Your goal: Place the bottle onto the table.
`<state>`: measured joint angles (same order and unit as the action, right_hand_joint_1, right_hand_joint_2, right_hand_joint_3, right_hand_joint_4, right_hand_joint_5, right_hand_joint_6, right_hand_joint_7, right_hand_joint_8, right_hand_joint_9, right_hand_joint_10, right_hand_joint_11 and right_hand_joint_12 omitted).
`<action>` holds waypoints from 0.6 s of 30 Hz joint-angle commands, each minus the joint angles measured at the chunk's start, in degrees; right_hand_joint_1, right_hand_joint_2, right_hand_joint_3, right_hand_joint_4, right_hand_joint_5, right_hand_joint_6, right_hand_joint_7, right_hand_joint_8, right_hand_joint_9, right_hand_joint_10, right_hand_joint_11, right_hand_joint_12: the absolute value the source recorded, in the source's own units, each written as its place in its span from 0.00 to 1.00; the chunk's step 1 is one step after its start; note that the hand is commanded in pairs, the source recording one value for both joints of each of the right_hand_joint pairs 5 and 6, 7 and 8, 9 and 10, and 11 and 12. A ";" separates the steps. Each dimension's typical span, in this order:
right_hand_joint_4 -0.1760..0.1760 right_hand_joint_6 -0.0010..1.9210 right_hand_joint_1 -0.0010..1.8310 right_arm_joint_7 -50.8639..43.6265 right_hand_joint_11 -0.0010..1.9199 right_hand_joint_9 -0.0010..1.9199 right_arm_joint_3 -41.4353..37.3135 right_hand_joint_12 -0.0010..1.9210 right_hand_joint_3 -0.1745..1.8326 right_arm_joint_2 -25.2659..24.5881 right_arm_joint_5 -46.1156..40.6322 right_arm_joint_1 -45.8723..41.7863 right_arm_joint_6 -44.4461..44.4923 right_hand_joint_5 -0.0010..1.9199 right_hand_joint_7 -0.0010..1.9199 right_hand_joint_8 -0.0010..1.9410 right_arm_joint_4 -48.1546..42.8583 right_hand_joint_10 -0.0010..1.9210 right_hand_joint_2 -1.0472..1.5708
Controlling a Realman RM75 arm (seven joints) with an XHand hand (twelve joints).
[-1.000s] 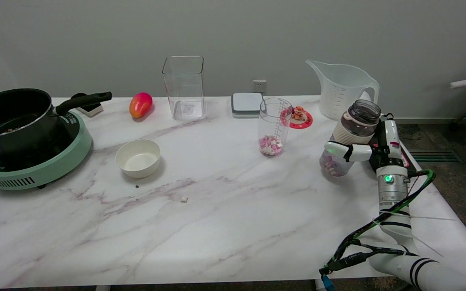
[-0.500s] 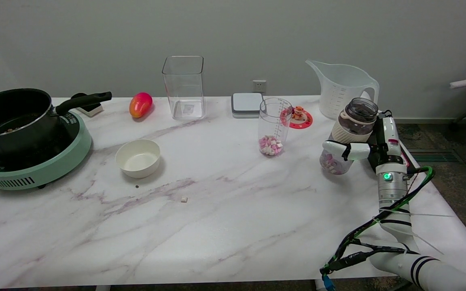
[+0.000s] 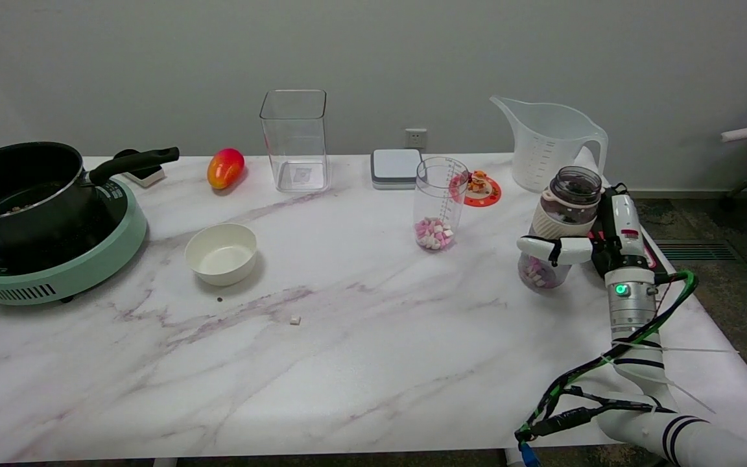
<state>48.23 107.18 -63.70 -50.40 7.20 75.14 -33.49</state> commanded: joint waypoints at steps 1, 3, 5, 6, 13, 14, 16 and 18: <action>0.50 0.62 0.68 -1.55 0.64 0.78 0.07 0.64 0.47 -0.12 0.59 -0.25 1.95 0.62 0.81 0.80 1.70 0.78 0.72; 0.50 0.50 0.68 -1.55 0.61 0.73 0.07 0.61 0.46 -0.12 0.59 -0.36 2.01 0.50 0.76 0.75 1.62 0.73 0.61; 0.50 0.41 0.69 -1.42 0.58 0.66 0.07 0.58 0.52 -0.12 0.59 -0.40 2.14 0.41 0.70 0.69 1.62 0.66 0.51; 0.50 0.39 0.69 -1.27 0.57 0.62 0.07 0.57 0.56 -0.12 0.59 -0.44 2.17 0.39 0.67 0.66 1.62 0.62 0.45; 0.50 0.29 0.65 -1.15 0.47 0.43 0.07 0.47 0.69 -0.28 0.59 -1.17 2.17 0.29 0.49 0.48 0.88 0.43 0.20; 0.50 0.26 0.64 -1.15 0.46 0.41 0.03 0.46 0.62 -0.28 0.59 -1.28 2.17 0.26 0.45 0.45 0.73 0.41 0.18; 0.50 0.23 0.63 -1.15 0.44 0.40 0.04 0.44 0.54 -0.28 0.38 -1.36 2.13 0.23 0.42 0.42 0.45 0.40 0.16; 0.50 0.21 0.62 -1.15 0.44 0.39 0.07 0.44 0.51 -0.28 0.15 -1.52 2.09 0.21 0.41 0.40 0.22 0.39 0.16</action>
<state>47.24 107.24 -63.84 -49.95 6.58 76.73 -32.47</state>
